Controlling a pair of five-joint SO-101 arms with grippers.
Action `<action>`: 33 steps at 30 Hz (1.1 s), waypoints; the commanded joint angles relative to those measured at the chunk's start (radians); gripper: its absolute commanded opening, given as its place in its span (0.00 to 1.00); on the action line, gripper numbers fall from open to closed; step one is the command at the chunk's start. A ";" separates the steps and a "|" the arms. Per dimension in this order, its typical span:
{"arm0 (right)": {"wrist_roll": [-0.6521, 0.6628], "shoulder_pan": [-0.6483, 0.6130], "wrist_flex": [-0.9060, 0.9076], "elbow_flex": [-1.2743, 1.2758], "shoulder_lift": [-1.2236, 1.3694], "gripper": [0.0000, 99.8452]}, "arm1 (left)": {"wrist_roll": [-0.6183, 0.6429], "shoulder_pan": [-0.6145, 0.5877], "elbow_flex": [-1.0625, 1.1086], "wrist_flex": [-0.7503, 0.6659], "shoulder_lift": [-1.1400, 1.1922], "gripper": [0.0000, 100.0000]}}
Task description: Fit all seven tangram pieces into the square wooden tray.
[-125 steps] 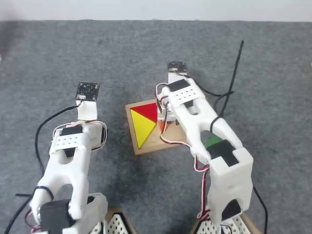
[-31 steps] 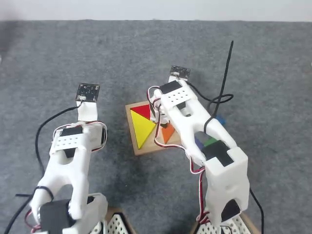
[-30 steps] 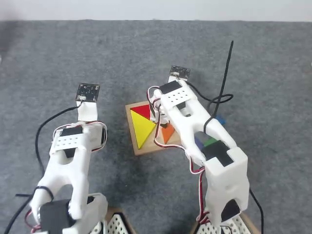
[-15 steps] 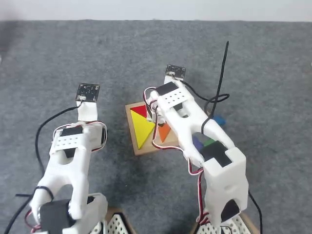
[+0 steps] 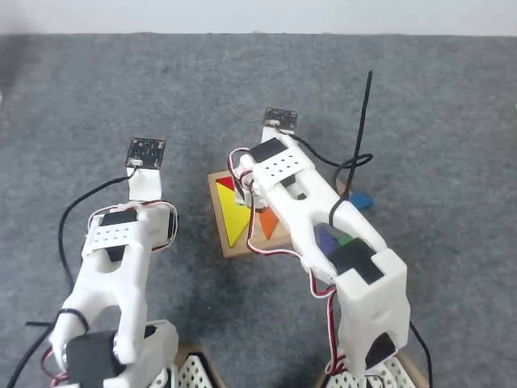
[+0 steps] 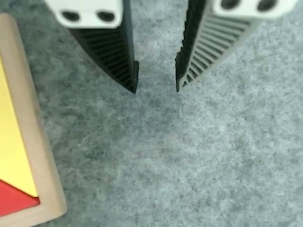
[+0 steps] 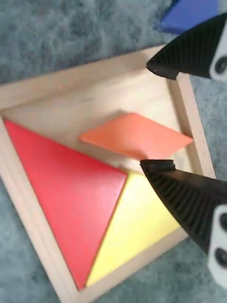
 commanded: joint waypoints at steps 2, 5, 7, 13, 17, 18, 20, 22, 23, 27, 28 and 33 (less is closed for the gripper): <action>0.011 0.077 0.028 -0.020 -0.024 0.29 | -0.006 0.006 -0.004 -0.018 -0.008 0.12; 0.012 0.091 0.030 -0.020 0.002 0.29 | -0.006 0.006 -0.004 -0.018 -0.008 0.12; 0.035 0.090 0.025 -0.023 0.016 0.29 | -0.006 0.006 -0.004 -0.018 -0.008 0.12; 0.052 0.090 0.031 -0.023 0.025 0.29 | -0.006 0.005 -0.004 -0.018 -0.008 0.12; 0.054 0.117 0.033 -0.020 0.028 0.29 | -0.006 0.005 -0.004 -0.018 -0.008 0.12; 0.054 0.130 0.041 -0.025 0.028 0.29 | -0.006 0.005 -0.004 -0.018 -0.008 0.12; 0.055 0.156 0.050 -0.026 0.019 0.29 | -0.006 0.005 -0.004 -0.018 -0.008 0.12; 0.066 0.168 0.051 -0.026 0.018 0.29 | -0.006 0.005 -0.004 -0.018 -0.008 0.12; 0.081 0.170 0.048 -0.026 0.019 0.29 | -0.006 0.005 -0.004 -0.018 -0.008 0.12; 0.091 0.148 0.051 -0.038 0.013 0.29 | -0.006 0.005 -0.004 -0.018 -0.008 0.12; 0.089 0.137 0.056 -0.049 0.005 0.29 | -0.006 0.005 -0.004 -0.018 -0.008 0.12; 0.086 0.041 0.094 -0.118 -0.067 0.29 | -0.006 0.005 -0.004 -0.018 -0.008 0.12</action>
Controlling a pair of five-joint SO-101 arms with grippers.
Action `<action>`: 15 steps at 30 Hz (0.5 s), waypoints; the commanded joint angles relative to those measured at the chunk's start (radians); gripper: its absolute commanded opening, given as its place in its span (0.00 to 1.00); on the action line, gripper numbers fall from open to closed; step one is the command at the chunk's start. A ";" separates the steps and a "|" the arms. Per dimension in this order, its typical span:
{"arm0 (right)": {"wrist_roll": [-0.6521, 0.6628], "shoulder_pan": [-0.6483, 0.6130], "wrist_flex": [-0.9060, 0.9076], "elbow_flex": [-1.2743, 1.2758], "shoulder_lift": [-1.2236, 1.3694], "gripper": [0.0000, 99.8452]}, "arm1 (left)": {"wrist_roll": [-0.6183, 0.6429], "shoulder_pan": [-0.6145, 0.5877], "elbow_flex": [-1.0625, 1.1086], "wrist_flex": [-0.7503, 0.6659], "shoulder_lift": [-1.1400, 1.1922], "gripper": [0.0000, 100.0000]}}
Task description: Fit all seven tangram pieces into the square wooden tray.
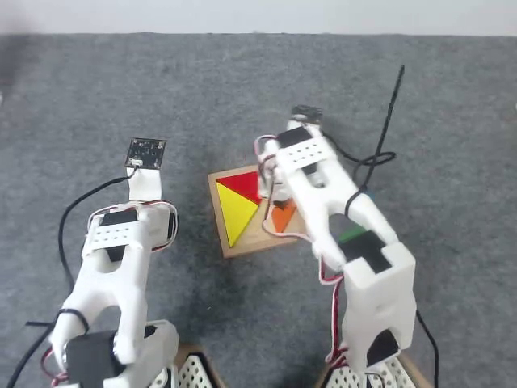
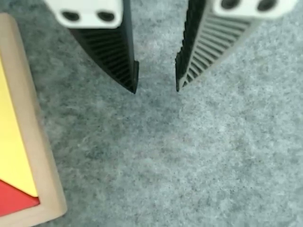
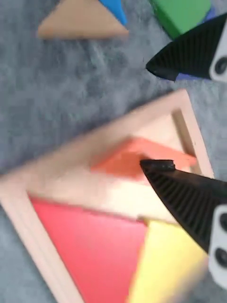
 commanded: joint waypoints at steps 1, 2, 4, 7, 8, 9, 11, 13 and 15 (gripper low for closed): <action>-0.005 -0.101 0.025 -0.087 -0.110 0.29 | -0.006 0.005 -0.004 -0.018 -0.008 0.12; -0.021 -0.120 0.025 -0.087 -0.116 0.29 | -0.006 0.005 -0.004 -0.018 -0.008 0.12; -0.041 -0.145 0.021 -0.081 -0.111 0.29 | -0.006 0.005 -0.004 -0.018 -0.008 0.12; -0.046 -0.147 -0.007 -0.071 -0.071 0.29 | -0.006 0.005 -0.004 -0.018 -0.008 0.12; -0.046 -0.145 -0.013 -0.071 -0.050 0.29 | -0.006 0.005 -0.004 -0.018 -0.008 0.12; -0.046 -0.139 -0.015 -0.071 -0.030 0.29 | -0.006 0.005 -0.004 -0.018 -0.008 0.12; -0.046 -0.130 -0.021 -0.075 0.013 0.29 | -0.006 0.005 -0.004 -0.018 -0.008 0.12; -0.046 -0.113 -0.028 -0.077 0.039 0.29 | -0.006 0.005 -0.004 -0.018 -0.008 0.12; -0.046 -0.093 -0.033 -0.077 0.054 0.29 | -0.006 0.005 -0.004 -0.018 -0.008 0.12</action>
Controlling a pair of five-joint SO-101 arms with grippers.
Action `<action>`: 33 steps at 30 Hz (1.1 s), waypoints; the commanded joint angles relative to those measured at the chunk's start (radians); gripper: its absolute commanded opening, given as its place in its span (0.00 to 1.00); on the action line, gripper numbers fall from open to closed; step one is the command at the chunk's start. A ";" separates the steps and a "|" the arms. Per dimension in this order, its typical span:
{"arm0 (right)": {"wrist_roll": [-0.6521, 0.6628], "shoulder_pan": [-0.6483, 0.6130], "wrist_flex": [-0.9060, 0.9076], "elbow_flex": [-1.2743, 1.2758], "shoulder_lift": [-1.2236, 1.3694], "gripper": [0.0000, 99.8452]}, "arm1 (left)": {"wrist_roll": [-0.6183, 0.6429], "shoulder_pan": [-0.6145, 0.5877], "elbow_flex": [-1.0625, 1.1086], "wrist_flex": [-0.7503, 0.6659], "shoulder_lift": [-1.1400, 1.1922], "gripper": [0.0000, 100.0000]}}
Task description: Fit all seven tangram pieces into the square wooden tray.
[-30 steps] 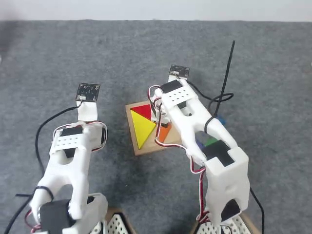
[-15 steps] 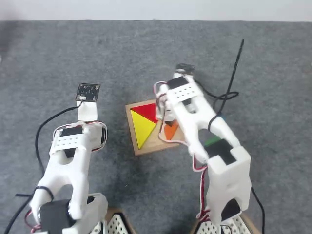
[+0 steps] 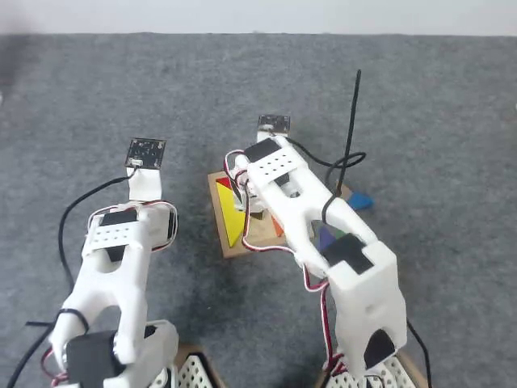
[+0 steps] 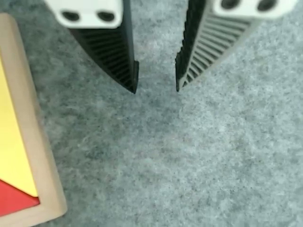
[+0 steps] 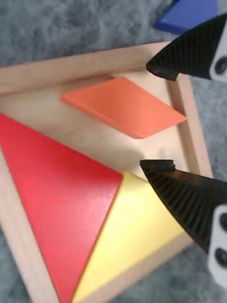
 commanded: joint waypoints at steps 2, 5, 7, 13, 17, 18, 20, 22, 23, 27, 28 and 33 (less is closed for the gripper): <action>-0.008 0.056 -0.022 -0.043 0.013 0.29 | -0.006 0.005 -0.004 -0.018 -0.008 0.12; -0.009 0.081 -0.022 -0.043 0.013 0.29 | -0.006 0.005 -0.004 -0.018 -0.008 0.12; -0.009 0.096 -0.022 -0.041 0.015 0.28 | -0.006 0.005 -0.004 -0.018 -0.008 0.12; -0.009 0.116 -0.041 -0.041 0.013 0.28 | -0.006 0.005 -0.004 -0.018 -0.008 0.12; -0.009 0.117 -0.042 -0.037 0.016 0.28 | -0.006 0.005 -0.002 -0.018 -0.008 0.12; -0.009 0.117 -0.041 -0.035 0.016 0.28 | -0.006 0.005 -0.002 -0.018 -0.008 0.12; -0.005 0.117 -0.039 -0.035 0.025 0.23 | -0.006 0.005 -0.002 -0.018 -0.008 0.12; -0.002 0.117 -0.045 -0.038 0.045 0.12 | -0.006 0.005 -0.002 -0.018 -0.008 0.12; 0.000 0.117 -0.050 -0.040 0.056 0.07 | -0.006 0.005 -0.002 -0.018 -0.008 0.12; 0.051 0.117 -0.050 -0.043 0.071 0.01 | -0.006 0.005 -0.002 -0.018 -0.008 0.12; 0.060 0.117 -0.050 -0.043 0.070 0.01 | -0.006 0.005 -0.002 -0.018 -0.008 0.12; 0.112 0.119 0.004 -0.117 -0.002 0.01 | -0.006 0.005 -0.002 -0.018 -0.008 0.12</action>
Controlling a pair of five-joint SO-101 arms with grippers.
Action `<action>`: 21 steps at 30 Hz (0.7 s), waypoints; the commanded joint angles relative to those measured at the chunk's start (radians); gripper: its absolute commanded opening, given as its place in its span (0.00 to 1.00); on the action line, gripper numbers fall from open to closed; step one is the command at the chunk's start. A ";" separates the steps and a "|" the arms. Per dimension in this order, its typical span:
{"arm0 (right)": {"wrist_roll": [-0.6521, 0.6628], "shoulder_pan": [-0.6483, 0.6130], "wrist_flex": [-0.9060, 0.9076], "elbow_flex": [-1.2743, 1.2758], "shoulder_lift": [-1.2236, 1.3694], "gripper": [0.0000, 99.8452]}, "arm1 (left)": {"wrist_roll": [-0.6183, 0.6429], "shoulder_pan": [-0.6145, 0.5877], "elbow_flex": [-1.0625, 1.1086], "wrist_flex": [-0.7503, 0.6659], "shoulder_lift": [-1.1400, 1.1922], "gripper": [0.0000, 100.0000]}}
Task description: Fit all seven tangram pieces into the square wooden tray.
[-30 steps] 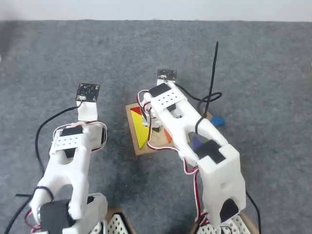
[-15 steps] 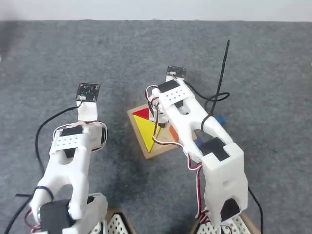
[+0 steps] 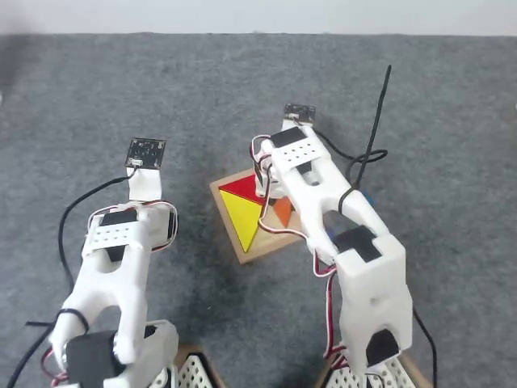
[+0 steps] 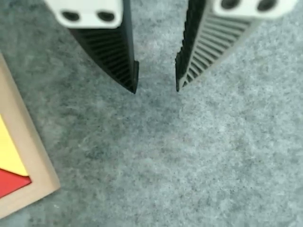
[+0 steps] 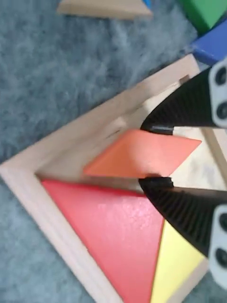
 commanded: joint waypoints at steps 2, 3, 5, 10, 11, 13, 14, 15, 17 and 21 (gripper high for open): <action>0.074 -0.004 0.097 -0.114 -0.137 0.01 | -0.006 0.003 -0.002 -0.018 -0.008 0.12; 0.092 0.010 0.134 -0.132 -0.179 0.01 | -0.006 0.003 -0.002 -0.018 -0.008 0.12; 0.150 0.042 0.220 -0.163 -0.268 0.01 | -0.006 0.003 -0.002 -0.018 -0.008 0.12; 0.778 0.245 0.414 -0.166 -0.421 0.01 | -0.006 0.003 -0.002 -0.018 -0.008 0.12; 0.922 0.292 0.430 -0.166 -0.429 0.01 | -0.006 0.003 -0.002 -0.018 -0.008 0.12; 1.174 0.378 0.441 -0.164 -0.418 0.01 | -0.006 0.005 -0.002 -0.018 -0.008 0.12; 1.249 0.420 0.440 -0.164 -0.403 0.01 | -0.006 0.005 -0.002 -0.018 -0.008 0.12; 1.312 0.455 0.443 -0.164 -0.383 0.01 | -0.006 0.005 -0.002 -0.018 -0.008 0.12; 1.444 0.510 0.430 -0.164 -0.334 0.01 | -0.006 0.005 -0.002 -0.018 -0.008 0.12; 1.413 0.604 0.249 -0.166 -0.214 0.01 | -0.006 0.005 -0.002 -0.018 -0.008 0.12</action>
